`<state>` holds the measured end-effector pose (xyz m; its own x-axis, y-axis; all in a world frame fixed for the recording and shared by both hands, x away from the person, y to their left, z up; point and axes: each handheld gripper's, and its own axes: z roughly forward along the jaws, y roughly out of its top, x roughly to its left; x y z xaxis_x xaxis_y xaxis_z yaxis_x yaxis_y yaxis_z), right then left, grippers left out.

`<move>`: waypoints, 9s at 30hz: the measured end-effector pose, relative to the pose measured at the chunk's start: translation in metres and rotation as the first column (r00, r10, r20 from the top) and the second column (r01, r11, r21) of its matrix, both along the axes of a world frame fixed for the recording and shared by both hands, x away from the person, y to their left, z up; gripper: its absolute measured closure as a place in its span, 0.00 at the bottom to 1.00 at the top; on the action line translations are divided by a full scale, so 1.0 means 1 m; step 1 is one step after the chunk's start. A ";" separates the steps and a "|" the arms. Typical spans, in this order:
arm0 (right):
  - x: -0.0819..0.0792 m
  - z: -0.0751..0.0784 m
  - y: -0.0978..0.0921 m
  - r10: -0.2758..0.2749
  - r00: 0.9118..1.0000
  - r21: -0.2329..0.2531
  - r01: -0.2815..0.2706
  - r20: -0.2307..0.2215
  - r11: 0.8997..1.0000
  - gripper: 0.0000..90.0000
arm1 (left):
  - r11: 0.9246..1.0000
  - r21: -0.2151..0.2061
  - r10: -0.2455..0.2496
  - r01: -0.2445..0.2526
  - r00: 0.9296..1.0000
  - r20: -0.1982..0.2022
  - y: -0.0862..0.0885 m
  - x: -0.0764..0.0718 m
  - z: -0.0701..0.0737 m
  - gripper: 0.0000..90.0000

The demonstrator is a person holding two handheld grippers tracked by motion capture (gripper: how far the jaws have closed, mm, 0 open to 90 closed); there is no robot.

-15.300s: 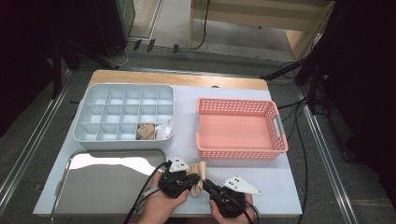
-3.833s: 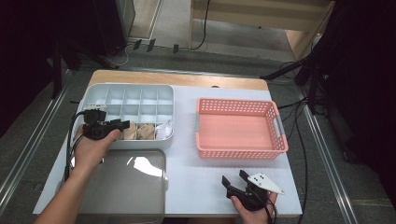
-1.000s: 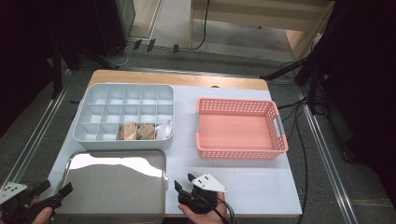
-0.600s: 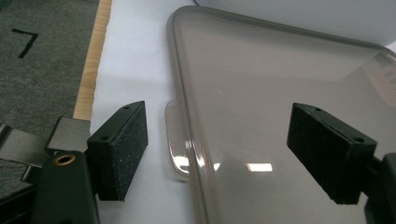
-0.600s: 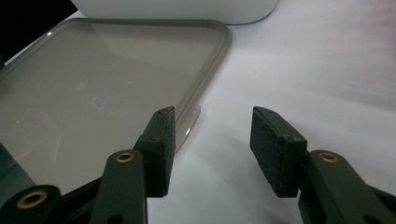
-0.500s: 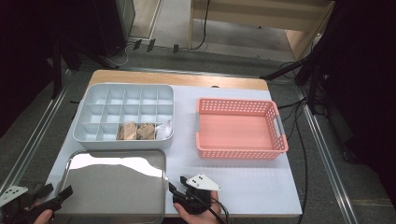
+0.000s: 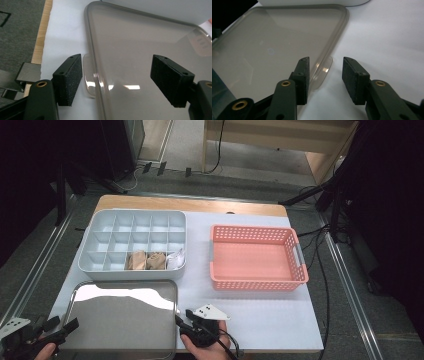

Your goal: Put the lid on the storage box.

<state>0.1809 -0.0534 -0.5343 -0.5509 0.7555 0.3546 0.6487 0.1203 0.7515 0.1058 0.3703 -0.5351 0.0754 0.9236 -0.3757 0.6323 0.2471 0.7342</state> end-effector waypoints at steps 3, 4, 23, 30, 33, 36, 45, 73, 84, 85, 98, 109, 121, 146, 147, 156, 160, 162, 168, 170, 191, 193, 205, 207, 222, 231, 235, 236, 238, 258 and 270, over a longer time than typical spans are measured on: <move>0.002 0.001 0.001 -0.006 1.000 0.041 0.007 -0.024 0.999 0.69 | 1.000 0.001 -0.002 0.002 1.000 -0.001 0.000 0.002 0.001 0.31; 0.003 0.001 0.002 -0.010 1.000 0.043 0.011 -0.029 0.999 0.70 | 1.000 0.003 -0.003 0.003 1.000 0.000 0.000 0.003 0.001 0.31; 0.004 -0.003 0.004 -0.036 0.982 0.106 0.057 -0.184 0.993 0.75 | 1.000 -0.031 -0.003 0.003 1.000 -0.023 0.008 0.003 0.001 0.37; 0.002 -0.003 0.006 -0.075 0.974 0.133 0.105 -0.214 0.986 0.72 | 1.000 -0.017 -0.013 0.013 1.000 -0.025 0.005 0.002 0.001 0.37; 0.003 -0.003 0.005 -0.077 0.969 0.142 0.113 -0.236 0.983 0.72 | 1.000 -0.025 -0.010 0.009 1.000 -0.021 0.007 0.001 0.000 0.40; 0.005 -0.003 0.005 -0.081 0.963 0.152 0.123 -0.258 0.981 0.73 | 1.000 -0.022 -0.009 0.009 1.000 -0.019 0.007 0.001 0.000 0.41; 0.009 -0.003 0.002 -0.092 0.944 0.172 0.153 -0.316 0.973 0.76 | 1.000 -0.031 -0.005 0.005 1.000 -0.008 0.008 -0.002 -0.002 0.43; 0.006 -0.006 -0.007 -0.061 0.908 0.253 0.179 -0.415 0.951 0.75 | 0.999 -0.032 0.011 -0.011 1.000 0.009 0.005 -0.004 -0.003 0.41; 0.008 -0.010 -0.007 -0.016 0.925 0.293 0.137 -0.380 0.946 0.84 | 0.999 -0.051 -0.011 0.012 1.000 0.008 0.007 -0.003 -0.004 0.42; 0.007 -0.009 -0.006 -0.014 0.932 0.289 0.126 -0.362 0.949 0.84 | 0.999 -0.052 -0.017 0.017 1.000 0.008 0.006 -0.003 -0.004 0.42; -0.004 0.001 -0.002 -0.004 0.985 0.268 0.051 -0.173 0.962 0.85 | 0.996 -0.090 -0.021 0.020 1.000 -0.012 0.009 -0.001 -0.002 0.43; -0.005 0.000 -0.001 -0.012 0.989 0.258 0.051 -0.150 0.965 0.84 | 0.985 -0.170 -0.032 0.030 0.999 -0.013 0.023 -0.005 -0.003 0.64; -0.012 0.007 0.002 -0.067 0.991 0.244 0.094 -0.113 0.965 0.84 | 0.985 -0.172 0.002 0.000 1.000 0.010 0.019 -0.012 0.007 0.69; 0.032 0.052 -0.008 -0.149 0.987 0.251 0.158 -0.055 0.955 0.84 | 0.988 -0.145 -0.039 0.051 0.995 0.087 0.008 0.046 0.054 0.72; 0.035 0.055 -0.008 -0.151 0.987 0.248 0.161 -0.056 0.955 0.84 | 0.988 -0.147 -0.037 0.049 0.996 0.085 0.008 0.051 0.055 0.72; 0.068 0.064 -0.001 -0.171 0.984 0.228 0.179 -0.052 0.957 0.83 | 0.989 -0.143 -0.033 0.044 0.996 0.082 0.012 0.088 0.064 0.72; 0.081 0.069 0.002 -0.185 0.982 0.222 0.191 -0.046 0.956 0.83 | 0.990 -0.133 -0.032 0.044 0.996 0.086 0.012 0.098 0.070 0.72; 0.086 0.071 0.003 -0.189 0.981 0.226 0.196 -0.052 0.954 0.83 | 0.991 -0.130 -0.029 0.040 0.996 0.086 0.012 0.104 0.073 0.72; 0.099 0.076 0.006 -0.206 0.977 0.211 0.212 -0.049 0.954 0.82 | 0.990 -0.137 -0.025 0.036 0.996 0.081 0.013 0.121 0.077 0.72; 0.105 0.078 0.007 -0.210 0.977 0.203 0.215 -0.044 0.955 0.82 | 0.990 -0.139 -0.024 0.035 0.997 0.078 0.014 0.127 0.078 0.72; 0.162 0.099 0.021 -0.254 0.966 0.158 0.258 -0.049 0.953 0.79 | 0.992 -0.119 -0.033 0.040 0.998 0.055 0.020 0.188 0.103 0.72; 0.167 0.101 0.023 -0.259 0.965 0.149 0.264 -0.050 0.953 0.79 | 0.992 -0.119 -0.034 0.041 0.998 0.054 0.020 0.193 0.104 0.72; 0.189 0.103 0.031 -0.278 0.957 0.143 0.287 -0.080 0.947 0.78 | 0.991 -0.125 -0.037 0.040 0.999 0.019 0.028 0.219 0.109 0.72; 0.192 0.103 0.031 -0.282 0.955 0.138 0.292 -0.092 0.946 0.78 | 0.991 -0.132 -0.039 0.039 0.999 0.005 0.029 0.223 0.106 0.72; 0.205 0.088 0.035 -0.302 0.940 0.107 0.320 -0.157 0.941 0.74 | 0.987 -0.156 -0.055 0.046 0.997 -0.056 0.031 0.238 0.088 0.71; 0.212 0.078 0.037 -0.291 0.943 0.067 0.305 -0.163 0.950 0.66 | 0.990 -0.133 -0.061 0.054 0.997 -0.053 0.028 0.241 0.080 0.67; 0.212 0.078 0.037 -0.302 0.946 0.032 0.308 -0.119 0.951 0.70 | 0.996 -0.081 -0.032 0.031 0.999 -0.019 0.028 0.238 0.079 0.65; 0.210 0.081 0.036 -0.312 0.945 0.026 0.316 -0.094 0.948 0.70 | 0.995 -0.092 -0.026 0.025 1.000 -0.012 0.030 0.237 0.078 0.66; 0.208 0.084 0.035 -0.327 0.943 0.002 0.328 -0.066 0.945 0.75 | 0.996 -0.093 -0.015 0.015 1.000 -0.009 0.033 0.235 0.077 0.67; 0.203 0.084 0.041 -0.350 0.934 -0.074 0.345 -0.066 0.936 0.70 | 0.985 -0.162 -0.057 0.053 0.998 -0.021 0.040 0.229 0.067 0.64; 0.209 0.080 0.038 -0.351 0.922 0.012 0.358 -0.165 0.934 0.76 | 0.993 -0.111 -0.056 0.050 0.997 -0.049 0.029 0.230 0.071 0.67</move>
